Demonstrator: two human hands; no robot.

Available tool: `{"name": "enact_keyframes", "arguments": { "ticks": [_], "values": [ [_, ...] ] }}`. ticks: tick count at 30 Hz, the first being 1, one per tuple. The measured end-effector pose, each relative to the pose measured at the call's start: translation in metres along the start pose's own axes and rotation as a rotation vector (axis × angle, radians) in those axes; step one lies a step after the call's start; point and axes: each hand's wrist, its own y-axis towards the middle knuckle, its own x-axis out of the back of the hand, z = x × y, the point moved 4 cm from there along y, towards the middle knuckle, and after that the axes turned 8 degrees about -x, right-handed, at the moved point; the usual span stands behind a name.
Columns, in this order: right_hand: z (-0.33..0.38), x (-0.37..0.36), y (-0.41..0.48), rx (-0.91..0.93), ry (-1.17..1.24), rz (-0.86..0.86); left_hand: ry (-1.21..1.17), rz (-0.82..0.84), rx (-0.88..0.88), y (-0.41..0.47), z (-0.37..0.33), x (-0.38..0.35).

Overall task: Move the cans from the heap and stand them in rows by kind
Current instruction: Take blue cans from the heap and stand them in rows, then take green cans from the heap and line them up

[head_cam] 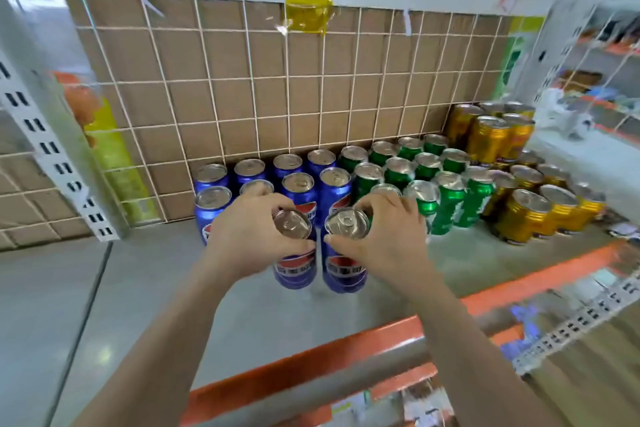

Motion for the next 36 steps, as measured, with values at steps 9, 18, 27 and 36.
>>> {"name": "enact_keyframes", "arguments": {
  "ticks": [9, 18, 27, 36],
  "values": [
    [0.003, 0.0, 0.07, 0.095, -0.112, 0.188, 0.212, 0.043, 0.155, 0.035, -0.011, -0.012],
    [-0.011, -0.015, 0.091, 0.13, -0.119, 0.281, 0.16, 0.076, 0.202, 0.049, -0.008, -0.032],
    [-0.017, -0.018, 0.088, 0.171, -0.144, 0.281, 0.095, 0.059, 0.244, 0.044, -0.01, -0.042],
    [0.0, -0.024, 0.065, 0.382, -0.198, 0.154, 0.039, 0.009, 0.272, 0.031, -0.012, -0.045]
  ]
}}
